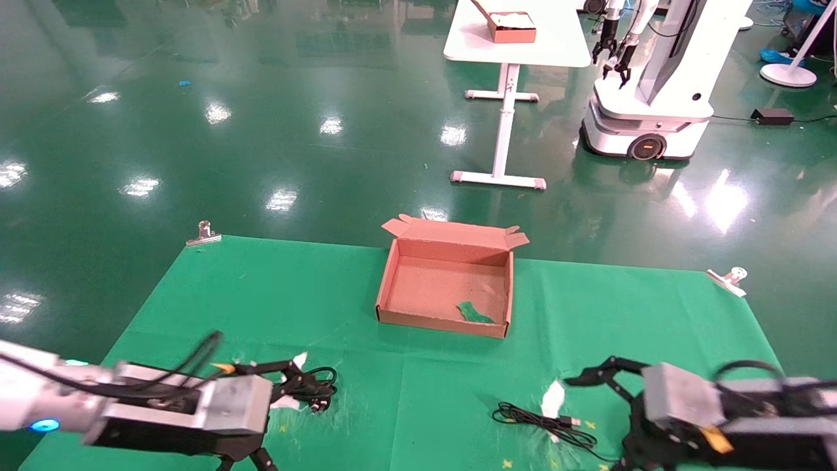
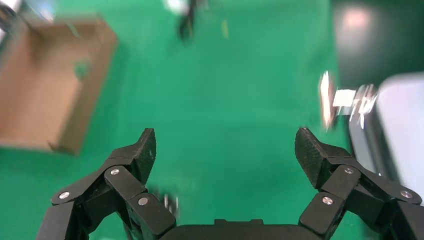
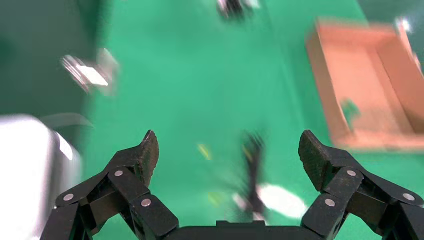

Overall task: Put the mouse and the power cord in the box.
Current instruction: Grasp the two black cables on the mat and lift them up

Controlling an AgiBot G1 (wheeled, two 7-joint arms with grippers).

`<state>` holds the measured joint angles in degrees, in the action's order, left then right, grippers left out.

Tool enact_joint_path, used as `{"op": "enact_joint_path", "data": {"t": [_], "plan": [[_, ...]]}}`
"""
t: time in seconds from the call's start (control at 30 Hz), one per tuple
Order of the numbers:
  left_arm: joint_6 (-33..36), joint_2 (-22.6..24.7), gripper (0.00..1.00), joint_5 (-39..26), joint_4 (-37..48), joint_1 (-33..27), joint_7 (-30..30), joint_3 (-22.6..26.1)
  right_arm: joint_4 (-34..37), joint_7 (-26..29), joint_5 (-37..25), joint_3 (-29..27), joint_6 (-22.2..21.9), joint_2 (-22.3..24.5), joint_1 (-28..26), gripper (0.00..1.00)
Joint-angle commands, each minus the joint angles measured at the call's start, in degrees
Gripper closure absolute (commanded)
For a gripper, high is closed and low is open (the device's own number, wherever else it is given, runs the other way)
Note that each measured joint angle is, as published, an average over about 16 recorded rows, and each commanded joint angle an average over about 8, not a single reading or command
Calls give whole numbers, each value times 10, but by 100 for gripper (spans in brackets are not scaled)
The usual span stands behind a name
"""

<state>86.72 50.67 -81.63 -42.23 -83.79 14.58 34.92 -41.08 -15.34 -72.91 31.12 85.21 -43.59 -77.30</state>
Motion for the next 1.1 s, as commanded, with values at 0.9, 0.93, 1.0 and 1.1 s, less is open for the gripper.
{"op": "enact_joint_path", "data": {"t": [0.9, 0.93, 1.0, 1.1], "plan": [[-263, 135, 0, -139, 372, -93, 222, 52, 352, -264, -168, 79, -143, -188, -128, 0], [-264, 135, 0, -138, 376, -95, 224, 52, 356, -267, -168, 79, -143, -188, -129, 0], [-264, 135, 18, -137, 381, -97, 230, 51, 365, -272, -168, 79, -143, -189, -131, 12], [-262, 135, 55, -137, 388, -101, 238, 50, 376, -278, -168, 79, -142, -189, -133, 47]]}}
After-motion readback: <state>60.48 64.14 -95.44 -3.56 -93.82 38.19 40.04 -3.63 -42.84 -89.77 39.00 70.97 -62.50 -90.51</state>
